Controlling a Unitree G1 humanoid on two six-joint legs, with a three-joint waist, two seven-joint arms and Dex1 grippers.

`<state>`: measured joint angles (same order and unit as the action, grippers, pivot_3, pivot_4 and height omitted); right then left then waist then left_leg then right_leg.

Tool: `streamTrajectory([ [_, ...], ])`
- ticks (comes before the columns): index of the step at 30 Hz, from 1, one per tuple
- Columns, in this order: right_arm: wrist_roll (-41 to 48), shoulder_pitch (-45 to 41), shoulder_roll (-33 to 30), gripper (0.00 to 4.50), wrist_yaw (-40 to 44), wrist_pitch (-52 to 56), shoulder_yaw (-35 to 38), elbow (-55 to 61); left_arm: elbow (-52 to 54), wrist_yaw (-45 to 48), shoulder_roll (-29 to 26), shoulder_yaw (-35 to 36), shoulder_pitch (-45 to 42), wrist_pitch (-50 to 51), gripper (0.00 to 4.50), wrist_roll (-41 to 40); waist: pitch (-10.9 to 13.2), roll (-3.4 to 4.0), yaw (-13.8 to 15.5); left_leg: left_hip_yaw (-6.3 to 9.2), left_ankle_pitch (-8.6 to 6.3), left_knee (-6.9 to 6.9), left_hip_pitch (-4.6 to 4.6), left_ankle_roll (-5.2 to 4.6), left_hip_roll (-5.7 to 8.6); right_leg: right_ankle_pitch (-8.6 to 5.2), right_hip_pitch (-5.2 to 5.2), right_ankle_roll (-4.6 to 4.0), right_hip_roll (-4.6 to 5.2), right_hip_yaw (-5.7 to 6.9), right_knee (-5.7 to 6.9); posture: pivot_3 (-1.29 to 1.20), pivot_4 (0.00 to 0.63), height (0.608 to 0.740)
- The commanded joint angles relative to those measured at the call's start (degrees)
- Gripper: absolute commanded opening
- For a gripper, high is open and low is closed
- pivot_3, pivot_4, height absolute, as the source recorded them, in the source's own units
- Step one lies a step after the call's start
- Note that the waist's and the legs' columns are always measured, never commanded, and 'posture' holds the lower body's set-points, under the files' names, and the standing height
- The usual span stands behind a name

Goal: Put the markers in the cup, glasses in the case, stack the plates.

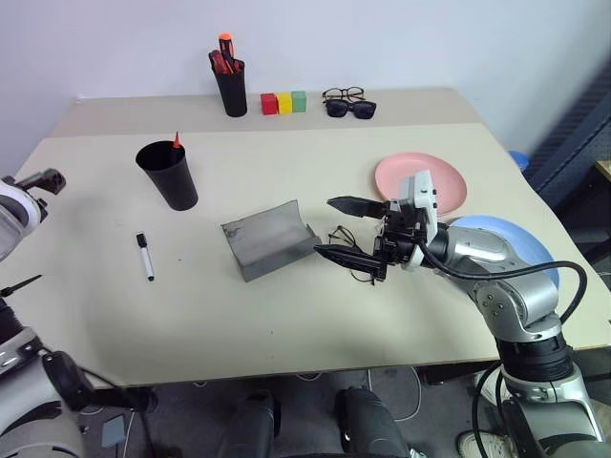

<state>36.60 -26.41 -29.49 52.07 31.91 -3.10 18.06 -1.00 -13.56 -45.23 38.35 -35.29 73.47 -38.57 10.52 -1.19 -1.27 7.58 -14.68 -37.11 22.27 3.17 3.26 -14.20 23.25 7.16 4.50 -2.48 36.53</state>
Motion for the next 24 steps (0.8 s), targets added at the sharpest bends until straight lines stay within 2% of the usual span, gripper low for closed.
streamTrajectory([
  [1,-0.6,-1.5,1.0,4.50,1.1,-2.0,-0.4,-0.8,-1.4,0.4,-0.4,-6.0,-0.8,5.5,4.33,3.9,0.0,0.00,0.3,0.00,0.03,0.00,-0.01,0.01,0.00,0.01,-0.01,-0.02,0.00,0.00,0.00,0.00,0.150,0.740],
  [8,-2.7,0.1,0.7,4.50,2.6,-5.0,-0.4,-1.7,-9.7,0.9,4.8,-12.7,-4.8,7.5,4.33,11.3,0.0,-0.01,0.3,-0.03,0.16,0.10,0.01,0.11,-0.03,0.11,0.11,-0.14,-0.01,0.00,0.00,0.00,0.150,0.740],
  [23,-4.9,5.1,-0.2,4.50,2.6,-9.6,1.5,-1.3,-18.8,-2.5,15.4,-10.0,-12.5,7.1,4.33,21.8,0.0,-0.02,0.4,-0.07,0.16,0.22,0.10,0.13,-0.01,0.12,0.24,-0.13,0.06,-0.03,-0.05,0.00,0.150,0.740],
  [24,-5.1,5.3,-0.2,4.50,2.5,-9.9,1.5,-1.5,-19.5,-3.5,16.1,-9.2,-12.3,6.9,4.11,22.8,0.0,-0.02,0.3,-0.07,0.16,0.22,0.10,0.13,-0.01,0.12,0.24,-0.13,0.06,-0.03,-0.05,0.00,0.150,0.740],
])
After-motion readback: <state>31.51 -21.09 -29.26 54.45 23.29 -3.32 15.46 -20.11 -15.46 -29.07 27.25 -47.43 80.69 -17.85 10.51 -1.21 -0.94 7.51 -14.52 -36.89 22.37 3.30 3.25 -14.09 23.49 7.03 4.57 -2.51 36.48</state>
